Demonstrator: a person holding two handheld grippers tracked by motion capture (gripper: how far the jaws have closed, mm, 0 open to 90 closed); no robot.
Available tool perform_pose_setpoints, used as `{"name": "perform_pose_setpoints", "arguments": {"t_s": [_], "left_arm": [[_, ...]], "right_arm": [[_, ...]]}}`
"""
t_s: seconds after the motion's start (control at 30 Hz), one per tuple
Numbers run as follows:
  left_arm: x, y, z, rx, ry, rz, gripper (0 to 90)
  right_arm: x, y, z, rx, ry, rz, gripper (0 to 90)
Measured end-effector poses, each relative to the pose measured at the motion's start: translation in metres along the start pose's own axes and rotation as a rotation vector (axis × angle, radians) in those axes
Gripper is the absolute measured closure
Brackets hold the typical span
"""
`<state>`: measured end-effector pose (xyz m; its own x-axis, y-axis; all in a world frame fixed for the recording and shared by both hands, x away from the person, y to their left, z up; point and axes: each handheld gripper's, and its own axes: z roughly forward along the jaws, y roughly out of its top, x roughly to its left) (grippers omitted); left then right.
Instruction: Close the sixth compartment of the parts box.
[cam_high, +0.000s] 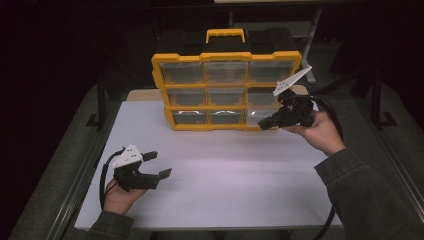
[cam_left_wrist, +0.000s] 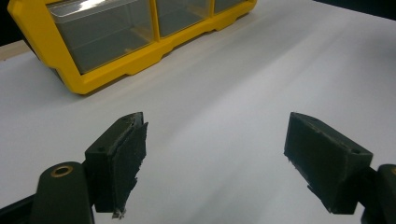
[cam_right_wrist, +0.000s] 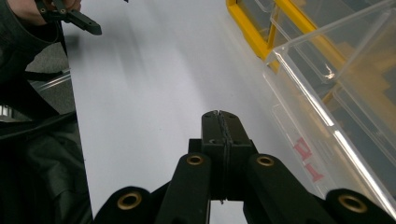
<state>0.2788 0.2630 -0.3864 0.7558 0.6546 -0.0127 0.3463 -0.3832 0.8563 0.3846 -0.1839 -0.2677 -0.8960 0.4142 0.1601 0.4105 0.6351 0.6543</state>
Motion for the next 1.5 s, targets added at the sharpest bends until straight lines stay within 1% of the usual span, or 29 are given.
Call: {"name": "perform_pose_setpoints", "arguments": {"t_s": [0.03, 0.2, 0.27, 0.37, 0.43, 0.5, 0.57, 0.73, 1.07, 1.13, 1.17, 1.33, 1.5], "left_arm": [[0.0, 0.0, 0.0, 0.0, 0.0, 0.0, 20.5], [0.0, -0.001, 0.0, -0.007, -0.002, -0.011, 20.5], [0.0, -0.001, 0.0, -0.006, -0.001, -0.009, 20.5], [0.0, -0.001, 0.0, -0.006, -0.001, -0.011, 20.5], [0.0, -0.001, 0.0, -0.007, -0.001, -0.012, 20.6], [0.0, -0.001, 0.0, -0.006, -0.001, -0.012, 20.5], [0.0, -0.001, 0.0, -0.007, -0.002, -0.011, 20.6], [0.0, -0.001, 0.0, -0.007, -0.002, -0.01, 20.6], [0.0, 0.0, 0.0, -0.007, -0.001, -0.011, 20.6], [-0.001, 0.0, -0.001, -0.001, -0.002, -0.007, 20.6], [-0.001, 0.0, -0.001, -0.001, -0.002, -0.007, 20.6], [-0.001, 0.0, -0.001, -0.009, -0.001, -0.014, 20.6], [-0.001, 0.0, -0.001, -0.013, -0.002, -0.015, 20.7]], "right_arm": [[-0.001, 0.0, 0.0, -0.001, 0.0, -0.003, 88.7], [-0.006, -0.002, 0.0, 0.013, -0.013, 0.015, 88.7], [-0.008, -0.003, 0.0, 0.018, -0.02, 0.015, 88.7], [-0.009, -0.003, 0.0, 0.023, -0.02, 0.021, 88.7], [-0.013, -0.004, 0.001, 0.028, -0.033, 0.018, 88.6], [-0.014, -0.004, 0.002, 0.028, -0.029, 0.023, 88.6], [-0.015, -0.004, 0.003, 0.038, -0.042, 0.026, 88.6], [-0.017, -0.005, 0.004, 0.043, -0.052, 0.029, 88.7], [-0.022, -0.005, 0.004, 0.041, -0.072, 0.041, 88.6], [-0.022, -0.005, 0.005, 0.043, -0.068, 0.042, 88.6], [-0.021, -0.005, 0.005, 0.046, -0.074, 0.038, 88.6], [-0.023, -0.004, 0.005, 0.046, -0.076, 0.043, 88.7], [-0.023, -0.004, 0.006, 0.052, -0.077, 0.037, 88.8]]}}
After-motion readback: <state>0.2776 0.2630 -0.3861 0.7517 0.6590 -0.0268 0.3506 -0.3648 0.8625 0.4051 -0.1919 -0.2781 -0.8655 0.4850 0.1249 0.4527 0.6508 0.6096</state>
